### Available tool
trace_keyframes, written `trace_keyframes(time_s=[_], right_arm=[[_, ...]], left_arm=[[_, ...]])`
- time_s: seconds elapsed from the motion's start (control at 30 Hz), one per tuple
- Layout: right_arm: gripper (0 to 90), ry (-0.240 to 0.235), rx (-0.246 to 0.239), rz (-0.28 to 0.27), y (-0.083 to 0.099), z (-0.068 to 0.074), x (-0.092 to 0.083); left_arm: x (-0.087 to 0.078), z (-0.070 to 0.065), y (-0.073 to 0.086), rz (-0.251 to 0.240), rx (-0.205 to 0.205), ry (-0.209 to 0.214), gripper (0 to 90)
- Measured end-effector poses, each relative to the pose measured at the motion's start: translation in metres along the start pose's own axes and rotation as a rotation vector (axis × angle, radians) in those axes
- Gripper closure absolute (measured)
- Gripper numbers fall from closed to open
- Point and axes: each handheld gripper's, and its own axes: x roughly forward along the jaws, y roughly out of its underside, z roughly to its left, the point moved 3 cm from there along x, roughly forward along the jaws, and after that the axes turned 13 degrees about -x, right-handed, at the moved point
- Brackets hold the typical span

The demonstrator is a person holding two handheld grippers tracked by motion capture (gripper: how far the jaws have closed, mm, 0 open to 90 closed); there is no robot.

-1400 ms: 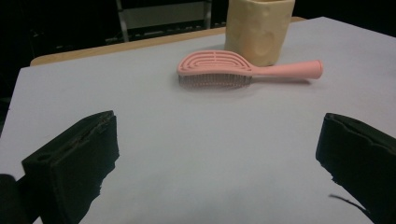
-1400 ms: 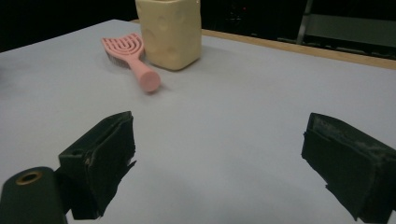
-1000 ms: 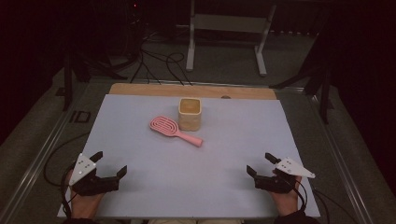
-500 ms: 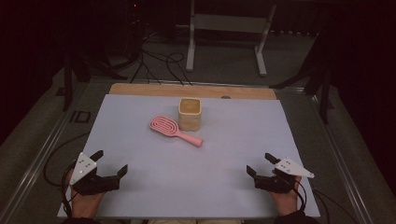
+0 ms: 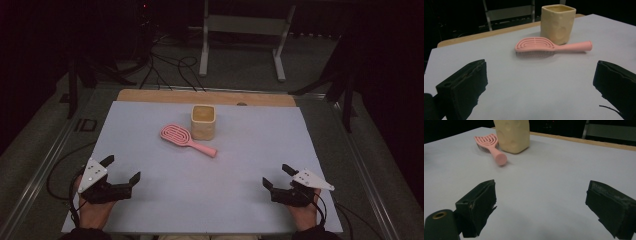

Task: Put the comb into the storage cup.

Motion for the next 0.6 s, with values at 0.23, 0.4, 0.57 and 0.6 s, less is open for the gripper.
trace_keyframes(time_s=[0.23,0.4,0.57,0.6], right_arm=[[9.3,0.004,0.008,0.004,0.001,-0.001,0.000],[9.3,0.001,0.007,0.005,0.001,-0.001,0.000],[9.3,0.000,0.014,0.004,0.002,-0.001,0.000],[9.3,0.002,0.011,0.005,0.002,-0.002,0.000]], left_arm=[[0.011,-0.007,-0.012,-0.001,0.013,0.012,0.0],[0.020,-0.014,-0.021,-0.001,0.022,0.030,0.0],[0.030,-0.022,-0.030,0.001,0.041,0.049,0.0],[0.032,-0.023,-0.032,0.004,0.046,0.051,0.0]])
